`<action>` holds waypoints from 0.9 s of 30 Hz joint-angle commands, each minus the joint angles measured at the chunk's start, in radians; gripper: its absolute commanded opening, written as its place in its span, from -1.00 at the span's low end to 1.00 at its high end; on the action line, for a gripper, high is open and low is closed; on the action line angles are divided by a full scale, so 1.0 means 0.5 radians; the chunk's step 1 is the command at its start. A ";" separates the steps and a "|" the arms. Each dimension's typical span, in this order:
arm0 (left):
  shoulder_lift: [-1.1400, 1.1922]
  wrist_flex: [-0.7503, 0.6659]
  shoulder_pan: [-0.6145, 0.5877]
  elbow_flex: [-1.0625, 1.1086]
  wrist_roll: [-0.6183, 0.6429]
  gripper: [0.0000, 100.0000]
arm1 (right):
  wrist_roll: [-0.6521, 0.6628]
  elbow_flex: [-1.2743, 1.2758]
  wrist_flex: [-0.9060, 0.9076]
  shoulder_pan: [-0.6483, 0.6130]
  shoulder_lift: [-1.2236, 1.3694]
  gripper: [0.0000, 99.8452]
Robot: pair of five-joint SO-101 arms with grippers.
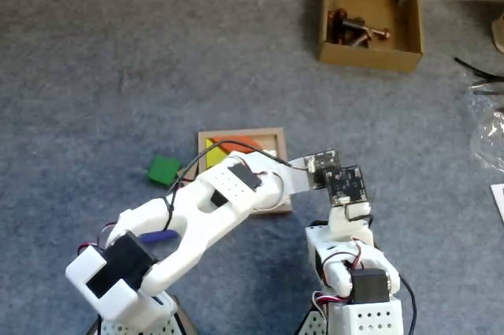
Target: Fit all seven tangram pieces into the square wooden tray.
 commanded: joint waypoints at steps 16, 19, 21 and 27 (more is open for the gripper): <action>0.044 0.071 -0.118 -0.029 0.006 -0.98 | -0.015 0.235 -0.035 -0.020 -0.017 -0.99; 0.044 0.058 -0.176 -0.029 0.003 -0.98 | -0.015 0.235 -0.035 -0.020 -0.017 -0.99; 0.044 0.058 -0.253 -0.029 0.003 -0.98 | -0.015 0.235 -0.035 -0.020 -0.017 -0.99; 0.044 0.058 -0.413 -0.051 0.003 -0.98 | -0.015 0.235 -0.035 -0.020 -0.017 -0.99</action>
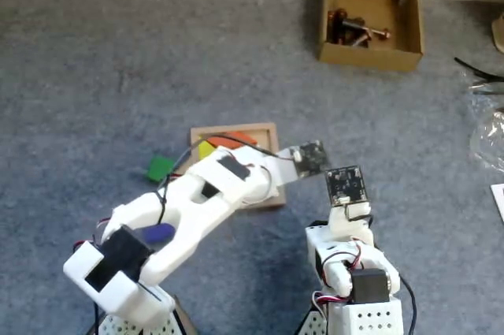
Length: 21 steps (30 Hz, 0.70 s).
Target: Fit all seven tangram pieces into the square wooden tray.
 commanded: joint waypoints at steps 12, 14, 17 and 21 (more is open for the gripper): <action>-0.026 0.018 -0.167 -0.087 0.003 -0.98 | -0.015 0.235 -0.035 -0.020 -0.017 -0.99; -0.026 0.021 -0.161 -0.087 0.003 -0.98 | -0.015 0.235 -0.035 -0.020 -0.017 -0.99; -0.026 0.098 -0.152 -0.091 0.003 -0.98 | -0.015 0.235 -0.035 -0.020 -0.017 -0.99; -0.023 0.347 -0.094 -0.186 0.003 -0.98 | -0.015 0.235 -0.035 -0.020 -0.017 -0.99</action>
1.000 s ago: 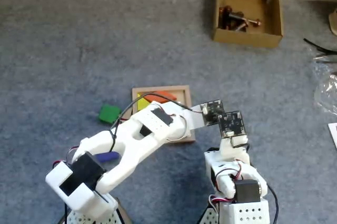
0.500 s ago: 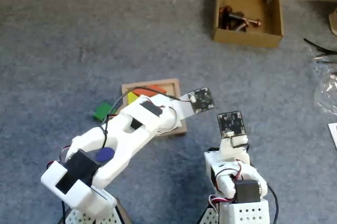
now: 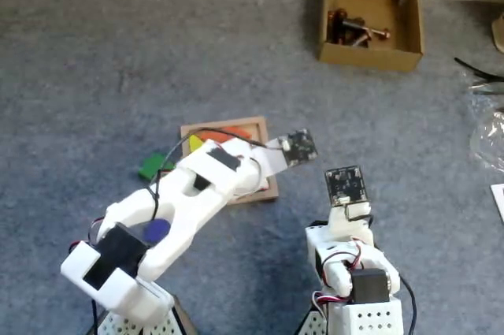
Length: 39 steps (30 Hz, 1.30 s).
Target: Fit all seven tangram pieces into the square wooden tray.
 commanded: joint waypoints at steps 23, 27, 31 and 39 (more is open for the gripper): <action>-0.026 0.442 0.081 -0.321 -0.006 -0.99 | -0.015 0.235 -0.035 -0.020 -0.017 -0.99; -0.026 0.442 0.081 -0.400 -0.003 -0.99 | -0.015 0.235 -0.035 -0.020 -0.017 -0.99; -0.026 0.430 0.081 -0.416 -0.003 -0.99 | -0.015 0.235 -0.035 -0.020 -0.017 -0.99; -0.008 0.187 -0.014 -0.462 -0.003 -0.99 | -0.015 0.235 -0.035 -0.020 -0.017 -0.99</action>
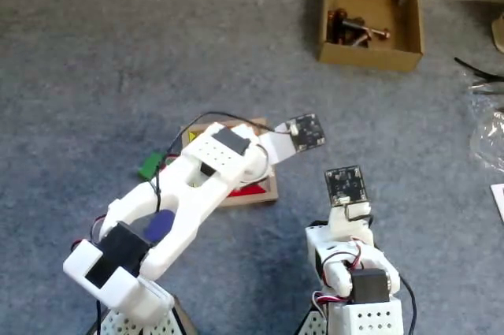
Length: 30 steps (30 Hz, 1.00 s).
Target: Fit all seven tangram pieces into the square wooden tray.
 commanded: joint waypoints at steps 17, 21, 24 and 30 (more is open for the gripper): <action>0.327 -0.384 -0.253 -0.084 0.003 -0.98 | -0.015 0.235 -0.035 -0.020 -0.017 -0.99; 0.336 -0.377 -0.259 -0.087 0.000 -0.98 | -0.015 0.235 -0.035 -0.020 -0.017 -0.99; 0.336 -0.377 -0.315 -0.084 0.000 -0.98 | -0.015 0.235 -0.035 -0.020 -0.017 -0.99; 0.241 -0.377 -0.483 -0.072 0.003 -0.98 | -0.015 0.235 -0.035 -0.020 -0.017 -0.99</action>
